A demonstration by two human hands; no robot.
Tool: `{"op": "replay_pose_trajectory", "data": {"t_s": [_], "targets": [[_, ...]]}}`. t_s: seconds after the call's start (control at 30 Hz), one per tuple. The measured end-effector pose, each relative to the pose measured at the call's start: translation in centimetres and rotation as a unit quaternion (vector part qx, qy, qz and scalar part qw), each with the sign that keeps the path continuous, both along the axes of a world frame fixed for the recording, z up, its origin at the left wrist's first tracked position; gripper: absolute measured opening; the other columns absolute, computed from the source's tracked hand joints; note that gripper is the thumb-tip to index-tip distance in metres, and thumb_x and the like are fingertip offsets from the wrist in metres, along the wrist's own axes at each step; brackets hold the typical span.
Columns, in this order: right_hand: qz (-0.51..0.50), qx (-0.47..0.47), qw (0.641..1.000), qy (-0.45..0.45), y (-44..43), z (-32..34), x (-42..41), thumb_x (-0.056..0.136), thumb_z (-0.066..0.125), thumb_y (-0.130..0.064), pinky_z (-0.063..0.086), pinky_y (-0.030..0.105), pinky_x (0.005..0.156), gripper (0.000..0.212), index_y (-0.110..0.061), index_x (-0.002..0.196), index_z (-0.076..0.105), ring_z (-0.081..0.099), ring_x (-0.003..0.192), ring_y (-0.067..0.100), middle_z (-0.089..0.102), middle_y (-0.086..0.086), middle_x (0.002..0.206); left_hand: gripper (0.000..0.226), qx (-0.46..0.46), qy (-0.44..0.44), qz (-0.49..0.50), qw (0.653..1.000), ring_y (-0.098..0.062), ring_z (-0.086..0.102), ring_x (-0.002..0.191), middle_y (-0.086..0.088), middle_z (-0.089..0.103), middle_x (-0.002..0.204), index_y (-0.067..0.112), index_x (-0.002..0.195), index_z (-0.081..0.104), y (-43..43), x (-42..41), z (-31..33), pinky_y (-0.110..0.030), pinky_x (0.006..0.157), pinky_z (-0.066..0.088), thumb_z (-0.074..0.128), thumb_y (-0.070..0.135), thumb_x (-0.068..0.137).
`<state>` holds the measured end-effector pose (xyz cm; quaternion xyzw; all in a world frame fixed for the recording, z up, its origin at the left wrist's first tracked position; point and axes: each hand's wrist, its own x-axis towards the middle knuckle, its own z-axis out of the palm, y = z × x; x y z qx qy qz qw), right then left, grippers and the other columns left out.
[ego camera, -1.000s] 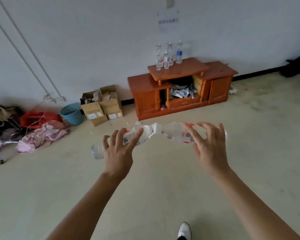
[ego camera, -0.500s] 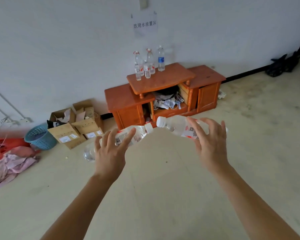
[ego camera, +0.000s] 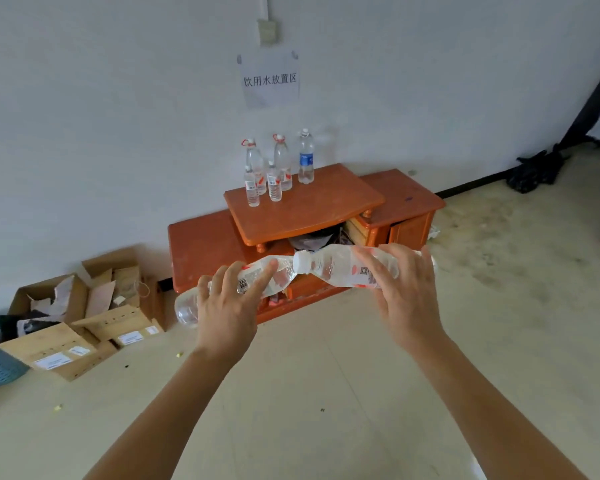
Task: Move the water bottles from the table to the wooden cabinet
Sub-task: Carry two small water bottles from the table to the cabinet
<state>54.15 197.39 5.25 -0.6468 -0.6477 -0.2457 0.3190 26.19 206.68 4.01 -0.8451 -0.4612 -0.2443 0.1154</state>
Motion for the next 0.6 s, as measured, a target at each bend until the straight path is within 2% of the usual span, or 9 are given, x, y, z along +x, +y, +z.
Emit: {"op": "replay_pose_trajectory", "data": {"t_s": [0.07, 0.23, 0.33, 0.43, 0.5, 0.6], "targets": [[-0.024, -0.007, 1.0, 0.011, 3.2, 0.2, 2.0, 0.08, 0.077, 0.001, 0.036, 0.071, 0.106, 0.084, -0.03, 0.15, 0.042, 0.051, 0.123, 0.033, 0.054, 0.016, 0.131, 0.077, -0.006, 0.004, -0.017, 1.0, -0.041, 0.057, 0.113, -0.019, 0.058, 0.125, 0.031, 0.146, 0.051, 4.4, 2.4, 0.6, -0.062, 0.091, 0.045, 0.082, 0.012, 0.078], [-0.071, -0.034, 0.995, 0.062, 11.4, -1.9, 8.5, 0.077, 0.075, 0.002, 0.024, 0.065, 0.118, 0.088, -0.031, 0.152, 0.042, 0.05, 0.125, 0.034, 0.05, 0.012, 0.133, 0.081, -0.048, 0.003, -0.061, 0.997, -0.04, 0.061, 0.111, -0.018, 0.06, 0.122, 0.032, 0.147, 0.044, 14.3, 9.8, -0.3, -0.059, 0.09, 0.049, 0.082, 0.013, 0.079], [-0.078, -0.033, 0.991, 0.099, 17.5, -3.3, 12.8, 0.078, 0.075, 0.0, 0.027, 0.069, 0.115, 0.087, -0.031, 0.153, 0.041, 0.049, 0.125, 0.034, 0.048, 0.01, 0.133, 0.079, -0.055, 0.011, -0.066, 0.996, -0.039, 0.062, 0.109, -0.016, 0.061, 0.122, 0.036, 0.148, 0.039, 20.3, 14.8, -1.7, -0.058, 0.09, 0.05, 0.079, 0.017, 0.083], [-0.071, -0.026, 0.991, 0.107, 24.3, -4.2, 17.4, 0.08, 0.079, -0.003, 0.031, 0.071, 0.112, 0.085, -0.032, 0.151, 0.042, 0.049, 0.126, 0.033, 0.047, 0.008, 0.134, 0.086, -0.069, 0.029, -0.048, 0.996, -0.039, 0.062, 0.112, -0.016, 0.061, 0.125, 0.037, 0.148, 0.039, 26.3, 19.7, -2.5, -0.059, 0.091, 0.05, 0.084, 0.016, 0.077], [-0.06, -0.026, 0.991, 0.113, 29.2, -3.9, 20.3, 0.079, 0.083, -0.006, 0.031, 0.07, 0.113, 0.086, -0.032, 0.15, 0.042, 0.049, 0.126, 0.031, 0.048, 0.007, 0.133, 0.088, -0.065, 0.031, -0.039, 0.997, -0.04, 0.063, 0.111, -0.017, 0.063, 0.123, 0.036, 0.147, 0.042, 30.5, 22.8, -1.9, -0.058, 0.089, 0.051, 0.086, 0.012, 0.075], [-0.041, -0.028, 0.992, 0.12, 36.4, -2.8, 24.4, 0.073, 0.088, -0.007, 0.028, 0.065, 0.112, 0.093, -0.033, 0.15, 0.041, 0.052, 0.126, 0.032, 0.054, 0.01, 0.131, 0.08, -0.053, 0.015, -0.021, 0.998, -0.042, 0.063, 0.112, -0.019, 0.063, 0.124, 0.034, 0.148, 0.044, 36.6, 26.5, -0.7, -0.06, 0.089, 0.051, 0.082, 0.014, 0.08]]}}
